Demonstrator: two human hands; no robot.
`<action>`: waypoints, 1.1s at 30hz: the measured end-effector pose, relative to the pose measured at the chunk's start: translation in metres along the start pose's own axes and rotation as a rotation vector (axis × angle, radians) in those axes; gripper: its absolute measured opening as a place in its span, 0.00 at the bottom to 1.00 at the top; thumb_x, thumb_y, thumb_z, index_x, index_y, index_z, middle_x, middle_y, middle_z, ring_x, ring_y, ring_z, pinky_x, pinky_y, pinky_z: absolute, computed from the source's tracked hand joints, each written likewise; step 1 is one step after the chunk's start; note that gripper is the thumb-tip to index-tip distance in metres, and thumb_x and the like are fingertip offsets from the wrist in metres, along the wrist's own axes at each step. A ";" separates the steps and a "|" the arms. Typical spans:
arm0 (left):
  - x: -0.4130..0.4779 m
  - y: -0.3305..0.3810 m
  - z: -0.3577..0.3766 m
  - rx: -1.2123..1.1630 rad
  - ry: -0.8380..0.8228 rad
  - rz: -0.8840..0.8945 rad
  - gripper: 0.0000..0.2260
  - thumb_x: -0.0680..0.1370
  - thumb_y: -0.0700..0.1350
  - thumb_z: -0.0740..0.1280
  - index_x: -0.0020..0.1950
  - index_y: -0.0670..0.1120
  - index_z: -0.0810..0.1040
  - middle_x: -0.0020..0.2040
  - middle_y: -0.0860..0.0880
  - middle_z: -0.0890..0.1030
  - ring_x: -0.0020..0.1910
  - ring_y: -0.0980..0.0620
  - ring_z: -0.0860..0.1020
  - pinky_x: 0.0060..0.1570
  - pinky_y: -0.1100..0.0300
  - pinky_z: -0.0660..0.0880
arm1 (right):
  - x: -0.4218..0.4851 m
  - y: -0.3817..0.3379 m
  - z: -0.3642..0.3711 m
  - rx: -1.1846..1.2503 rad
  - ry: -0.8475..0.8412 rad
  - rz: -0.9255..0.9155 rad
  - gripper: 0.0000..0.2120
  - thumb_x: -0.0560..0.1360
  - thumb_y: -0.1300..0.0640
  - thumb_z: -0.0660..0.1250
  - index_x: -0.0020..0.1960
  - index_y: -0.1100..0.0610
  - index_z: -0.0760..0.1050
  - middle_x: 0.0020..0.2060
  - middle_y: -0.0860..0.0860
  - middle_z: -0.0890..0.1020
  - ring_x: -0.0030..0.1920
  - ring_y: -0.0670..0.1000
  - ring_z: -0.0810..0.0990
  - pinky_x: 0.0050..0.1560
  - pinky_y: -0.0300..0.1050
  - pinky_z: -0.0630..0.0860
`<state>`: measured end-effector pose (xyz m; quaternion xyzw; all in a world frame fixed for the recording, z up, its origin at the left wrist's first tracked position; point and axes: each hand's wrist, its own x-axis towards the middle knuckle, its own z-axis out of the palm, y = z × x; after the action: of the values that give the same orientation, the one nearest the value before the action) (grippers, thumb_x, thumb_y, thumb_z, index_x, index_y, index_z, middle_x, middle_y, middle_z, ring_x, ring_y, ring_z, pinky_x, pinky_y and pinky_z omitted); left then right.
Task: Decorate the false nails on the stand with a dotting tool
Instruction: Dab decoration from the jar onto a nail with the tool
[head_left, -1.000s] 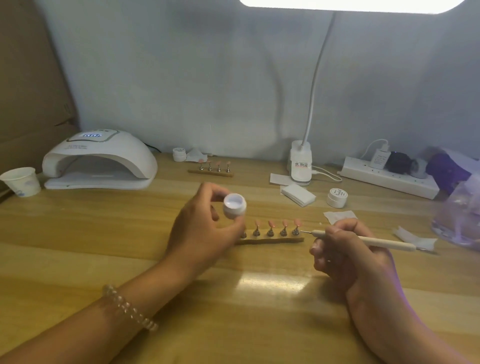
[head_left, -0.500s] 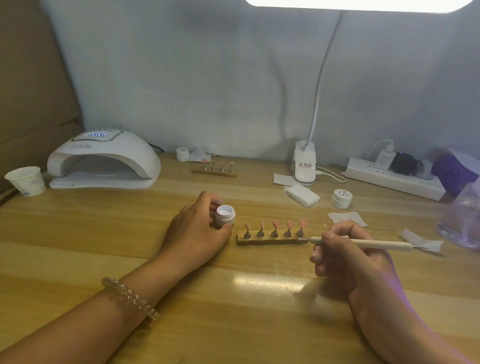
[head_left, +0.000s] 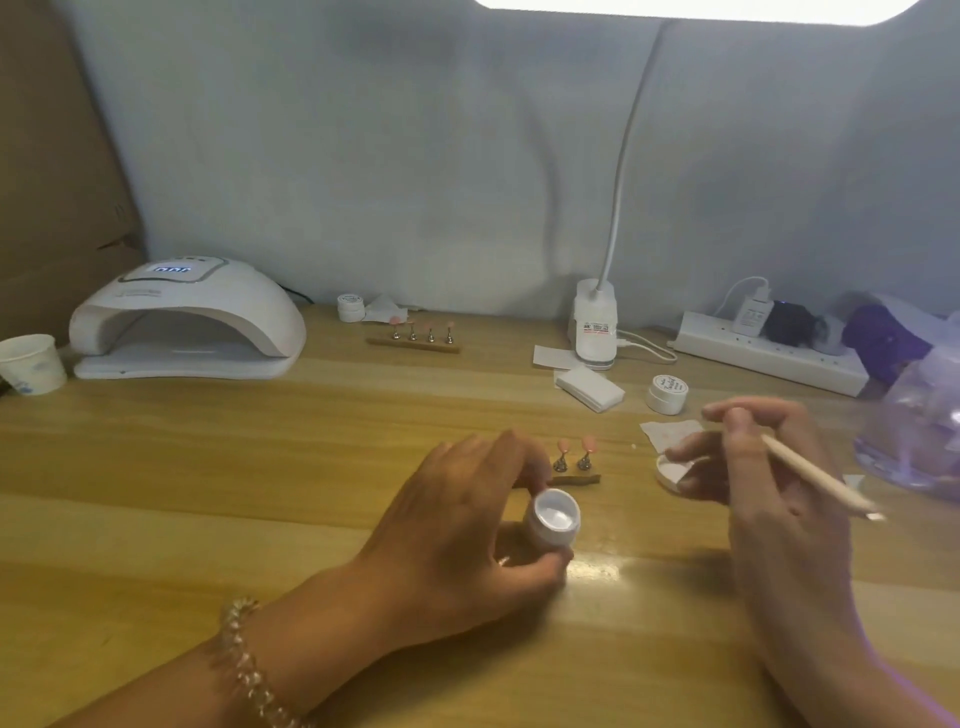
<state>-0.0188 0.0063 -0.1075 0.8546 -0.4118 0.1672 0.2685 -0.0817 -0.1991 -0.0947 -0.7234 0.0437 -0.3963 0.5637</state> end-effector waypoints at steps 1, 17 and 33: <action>-0.001 0.001 0.002 -0.029 -0.025 -0.018 0.18 0.70 0.60 0.70 0.53 0.57 0.68 0.47 0.64 0.73 0.43 0.65 0.70 0.44 0.66 0.67 | 0.005 0.004 -0.006 -0.170 0.002 -0.053 0.06 0.83 0.54 0.60 0.49 0.50 0.74 0.38 0.49 0.83 0.38 0.50 0.80 0.39 0.44 0.77; 0.001 -0.004 -0.002 0.017 -0.003 -0.027 0.25 0.68 0.70 0.66 0.58 0.59 0.68 0.50 0.63 0.76 0.37 0.60 0.76 0.35 0.63 0.75 | 0.010 0.011 -0.012 -0.864 -0.318 0.164 0.13 0.76 0.48 0.69 0.54 0.48 0.66 0.48 0.42 0.75 0.59 0.56 0.75 0.55 0.55 0.69; 0.020 -0.080 -0.026 0.019 -0.074 -0.377 0.15 0.75 0.50 0.72 0.60 0.56 0.73 0.47 0.62 0.77 0.43 0.61 0.76 0.47 0.59 0.75 | 0.011 0.008 -0.012 -0.823 -0.307 0.229 0.13 0.74 0.49 0.70 0.53 0.46 0.67 0.50 0.46 0.80 0.58 0.57 0.75 0.56 0.55 0.69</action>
<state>0.0553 0.0510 -0.1020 0.9246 -0.2526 0.0861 0.2717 -0.0784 -0.2165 -0.0953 -0.9282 0.1930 -0.1691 0.2694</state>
